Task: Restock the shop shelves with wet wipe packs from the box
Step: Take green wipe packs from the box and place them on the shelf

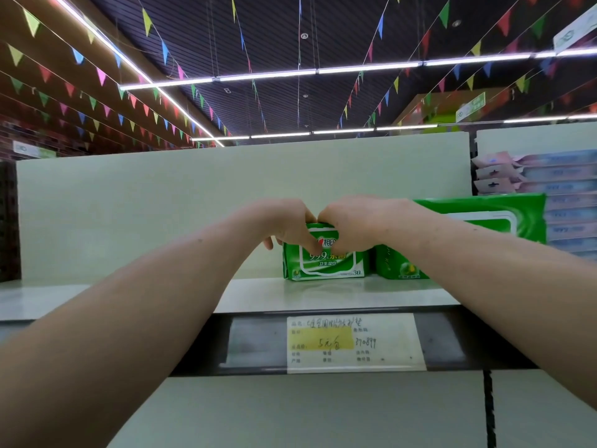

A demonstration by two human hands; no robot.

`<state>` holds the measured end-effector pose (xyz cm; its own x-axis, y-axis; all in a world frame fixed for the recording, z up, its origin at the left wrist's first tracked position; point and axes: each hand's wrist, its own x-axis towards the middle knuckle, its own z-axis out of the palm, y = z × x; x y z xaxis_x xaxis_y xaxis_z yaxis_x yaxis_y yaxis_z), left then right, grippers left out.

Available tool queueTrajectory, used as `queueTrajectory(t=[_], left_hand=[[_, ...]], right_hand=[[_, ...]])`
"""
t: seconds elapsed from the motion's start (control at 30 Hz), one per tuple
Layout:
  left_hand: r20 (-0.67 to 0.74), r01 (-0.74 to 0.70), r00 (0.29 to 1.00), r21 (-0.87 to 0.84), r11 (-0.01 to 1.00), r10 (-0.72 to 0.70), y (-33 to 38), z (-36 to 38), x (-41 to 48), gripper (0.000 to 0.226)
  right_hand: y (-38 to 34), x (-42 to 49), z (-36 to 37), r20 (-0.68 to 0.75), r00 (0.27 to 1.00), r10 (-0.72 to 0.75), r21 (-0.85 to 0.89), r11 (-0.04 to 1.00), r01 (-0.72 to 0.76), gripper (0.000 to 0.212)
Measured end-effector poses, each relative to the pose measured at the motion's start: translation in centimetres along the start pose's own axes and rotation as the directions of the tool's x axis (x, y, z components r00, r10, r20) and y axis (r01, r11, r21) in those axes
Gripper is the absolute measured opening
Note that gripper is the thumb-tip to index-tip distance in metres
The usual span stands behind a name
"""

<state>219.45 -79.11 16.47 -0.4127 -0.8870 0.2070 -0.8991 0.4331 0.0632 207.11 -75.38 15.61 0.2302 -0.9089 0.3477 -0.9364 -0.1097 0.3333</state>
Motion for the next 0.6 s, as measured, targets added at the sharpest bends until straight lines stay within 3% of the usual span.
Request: queueTrajectory(t=[0.27, 0.43, 0.6], left_hand=[[-0.06, 0.067, 0.997, 0.218, 0.974, -0.055, 1.9, 0.3, -1.2, 0.056], [-0.126, 0.148, 0.983, 0.144, 0.978, -0.131, 0.7, -0.1, -3.2, 0.067], [-0.24, 0.268, 0.937, 0.034, 0.963, -0.253, -1.0, -0.7, -6.5, 0.057]], right_hand=[[-0.4, -0.4, 0.2, 0.005, 1.0, -0.01, -0.031, 0.999, 0.01, 0.027], [-0.5, -1.2, -0.7, -0.048, 0.998, -0.046, 0.031, 0.998, 0.048, 0.041], [-2.7, -2.2, -2.6, -0.197, 0.97, -0.145, 0.146, 0.974, 0.175, 0.046]])
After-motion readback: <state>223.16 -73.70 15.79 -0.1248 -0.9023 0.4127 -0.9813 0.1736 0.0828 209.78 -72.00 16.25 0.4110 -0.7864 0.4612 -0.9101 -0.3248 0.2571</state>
